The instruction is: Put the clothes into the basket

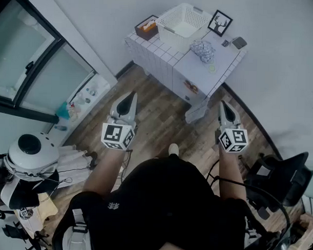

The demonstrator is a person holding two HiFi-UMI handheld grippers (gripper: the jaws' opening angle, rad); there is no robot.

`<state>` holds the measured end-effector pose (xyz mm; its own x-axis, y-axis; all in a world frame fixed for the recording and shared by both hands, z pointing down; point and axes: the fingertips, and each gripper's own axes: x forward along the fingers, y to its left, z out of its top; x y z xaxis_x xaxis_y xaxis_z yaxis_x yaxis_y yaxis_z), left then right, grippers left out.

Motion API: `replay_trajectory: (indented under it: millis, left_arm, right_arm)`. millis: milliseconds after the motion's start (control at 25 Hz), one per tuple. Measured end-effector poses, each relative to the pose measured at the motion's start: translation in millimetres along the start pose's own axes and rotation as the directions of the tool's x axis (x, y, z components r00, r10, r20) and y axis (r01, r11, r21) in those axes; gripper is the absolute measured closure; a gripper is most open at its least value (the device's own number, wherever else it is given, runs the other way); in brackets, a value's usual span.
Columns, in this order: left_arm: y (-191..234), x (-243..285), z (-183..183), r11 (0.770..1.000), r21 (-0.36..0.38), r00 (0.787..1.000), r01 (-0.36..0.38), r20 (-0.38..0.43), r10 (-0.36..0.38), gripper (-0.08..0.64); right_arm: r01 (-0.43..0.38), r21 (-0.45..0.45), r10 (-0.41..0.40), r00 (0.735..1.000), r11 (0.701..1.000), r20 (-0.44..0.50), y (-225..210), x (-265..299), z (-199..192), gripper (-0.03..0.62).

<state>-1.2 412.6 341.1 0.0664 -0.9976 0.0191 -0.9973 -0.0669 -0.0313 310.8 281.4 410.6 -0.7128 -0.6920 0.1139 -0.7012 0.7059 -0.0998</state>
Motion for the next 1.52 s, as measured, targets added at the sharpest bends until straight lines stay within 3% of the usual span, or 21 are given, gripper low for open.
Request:
replay_trajectory:
  millis: [400, 600, 880, 960, 1080, 1280, 1520]
  left_arm:
    - [-13, 26, 0, 0.999, -0.013, 0.999, 0.033, -0.009, -0.033, 0.554]
    - [-25, 53, -3, 0.999, -0.014, 1.000, 0.028, -0.006, -0.028, 0.554]
    - [-31, 82, -13, 0.998, -0.049, 0.999, -0.039, 0.016, 0.040, 0.554]
    - [-30, 89, -10, 0.999, -0.022, 0.999, -0.024, 0.030, 0.024, 0.554]
    - [-11, 108, -10, 1.000, 0.005, 0.999, -0.013, 0.040, 0.013, 0.554]
    - [30, 149, -26, 0.999, -0.030, 0.999, -0.032, 0.019, 0.033, 0.554]
    - [61, 220, -24, 0.999, -0.002, 0.999, 0.036, 0.021, -0.036, 0.554]
  right_arm:
    - [0.002, -0.022, -0.002, 1.000, 1.000, 0.002, -15, 2, 8, 0.591]
    - [-0.014, -0.015, 0.015, 0.998, 1.000, 0.057, -27, 0, 13, 0.591]
    - [-0.082, -0.014, 0.081, 0.994, 0.996, -0.068, -45, 35, -24, 0.591]
    - [-0.110, -0.012, 0.109, 0.991, 0.994, -0.079, -37, 50, -28, 0.591]
    - [-0.130, -0.023, 0.128, 0.989, 0.991, -0.074, -35, 79, -22, 0.591]
    - [-0.095, -0.018, 0.094, 0.992, 0.995, -0.080, -56, 123, -19, 0.591]
    - [-0.041, 0.054, 0.047, 0.991, 0.998, -0.127, -79, 176, -22, 0.591]
